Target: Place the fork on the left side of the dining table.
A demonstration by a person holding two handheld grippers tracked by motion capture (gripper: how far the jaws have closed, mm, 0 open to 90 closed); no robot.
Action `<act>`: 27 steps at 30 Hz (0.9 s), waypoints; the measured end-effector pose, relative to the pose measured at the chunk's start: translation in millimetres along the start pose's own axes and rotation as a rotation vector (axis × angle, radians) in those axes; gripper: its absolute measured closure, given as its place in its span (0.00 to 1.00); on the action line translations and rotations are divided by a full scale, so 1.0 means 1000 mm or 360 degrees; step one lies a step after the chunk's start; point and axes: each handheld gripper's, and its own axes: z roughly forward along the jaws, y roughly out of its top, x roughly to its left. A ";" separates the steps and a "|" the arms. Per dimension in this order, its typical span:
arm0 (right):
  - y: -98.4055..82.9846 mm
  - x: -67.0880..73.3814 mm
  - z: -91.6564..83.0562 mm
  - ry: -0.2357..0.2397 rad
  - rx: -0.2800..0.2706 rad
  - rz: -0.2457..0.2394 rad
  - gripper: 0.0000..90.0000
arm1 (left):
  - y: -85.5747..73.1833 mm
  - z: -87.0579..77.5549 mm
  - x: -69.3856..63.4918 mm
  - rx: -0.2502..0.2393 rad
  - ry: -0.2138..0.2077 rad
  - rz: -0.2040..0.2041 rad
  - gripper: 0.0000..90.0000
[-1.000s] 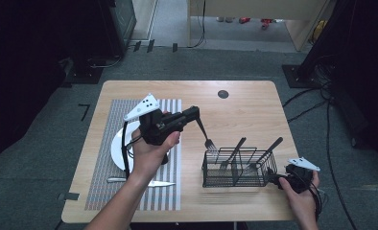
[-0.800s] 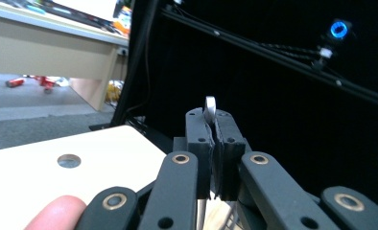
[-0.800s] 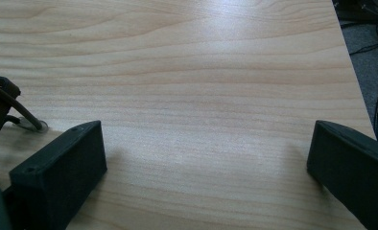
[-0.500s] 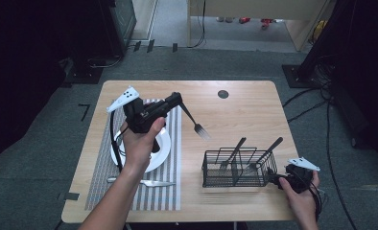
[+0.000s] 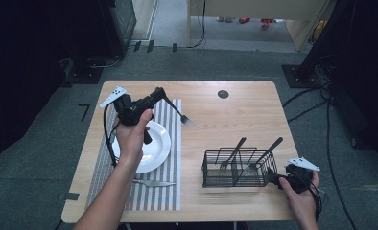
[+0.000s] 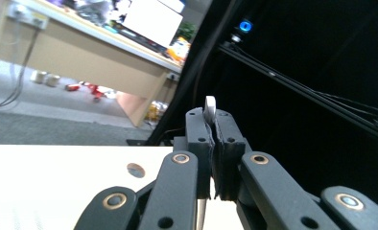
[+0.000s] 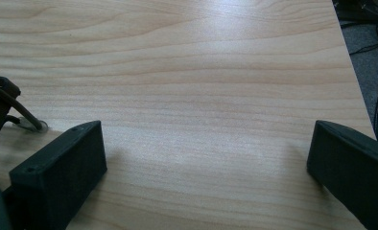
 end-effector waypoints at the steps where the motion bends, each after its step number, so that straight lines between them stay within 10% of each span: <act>1: 0.000 0.000 0.000 0.0000 0.0000 -0.0001 0.00 | -0.002 0.001 0.005 -0.0007 0.0015 -0.0015 0.99; 27: 0.000 0.000 0.000 0.0000 0.0000 0.0000 0.00 | -0.034 0.008 0.130 -0.0201 0.0379 -0.0592 0.99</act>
